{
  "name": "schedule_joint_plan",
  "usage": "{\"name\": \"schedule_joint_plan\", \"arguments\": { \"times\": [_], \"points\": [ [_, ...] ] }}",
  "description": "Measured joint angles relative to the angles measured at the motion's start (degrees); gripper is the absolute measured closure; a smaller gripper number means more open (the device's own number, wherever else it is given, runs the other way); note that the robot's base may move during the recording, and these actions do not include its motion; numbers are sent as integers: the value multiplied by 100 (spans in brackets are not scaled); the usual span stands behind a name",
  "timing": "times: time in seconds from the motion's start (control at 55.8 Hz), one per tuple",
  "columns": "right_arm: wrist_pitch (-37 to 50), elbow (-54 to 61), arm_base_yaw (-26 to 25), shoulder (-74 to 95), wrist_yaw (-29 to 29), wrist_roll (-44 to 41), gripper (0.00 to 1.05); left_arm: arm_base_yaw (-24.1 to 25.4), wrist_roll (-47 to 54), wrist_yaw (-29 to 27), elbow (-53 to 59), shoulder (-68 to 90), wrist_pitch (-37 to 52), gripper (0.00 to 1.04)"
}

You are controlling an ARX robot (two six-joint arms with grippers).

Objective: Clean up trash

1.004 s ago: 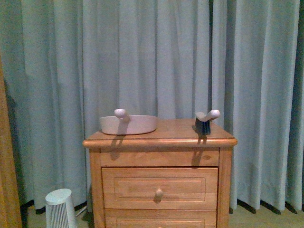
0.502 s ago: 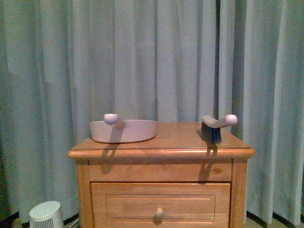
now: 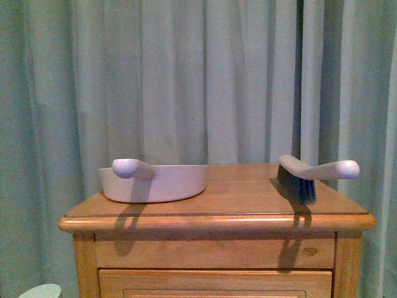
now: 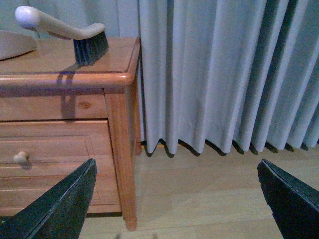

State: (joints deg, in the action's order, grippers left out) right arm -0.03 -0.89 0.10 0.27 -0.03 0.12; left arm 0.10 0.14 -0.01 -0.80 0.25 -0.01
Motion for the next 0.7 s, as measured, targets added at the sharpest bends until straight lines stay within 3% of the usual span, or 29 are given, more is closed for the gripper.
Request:
{"name": "schedule_joint_plan", "arguments": {
  "times": [0.538,0.645,0.699],
  "points": [
    [0,0,0,-2,0,0,7,0,0,0,0,0,0,8],
    [0,0,0,-2,-2,0,7,210,-511,804,-197,400,-564,8],
    [0,0,0,-2,0,0,7,131,-651,844,-267,776,-564,8]
  ]
}}
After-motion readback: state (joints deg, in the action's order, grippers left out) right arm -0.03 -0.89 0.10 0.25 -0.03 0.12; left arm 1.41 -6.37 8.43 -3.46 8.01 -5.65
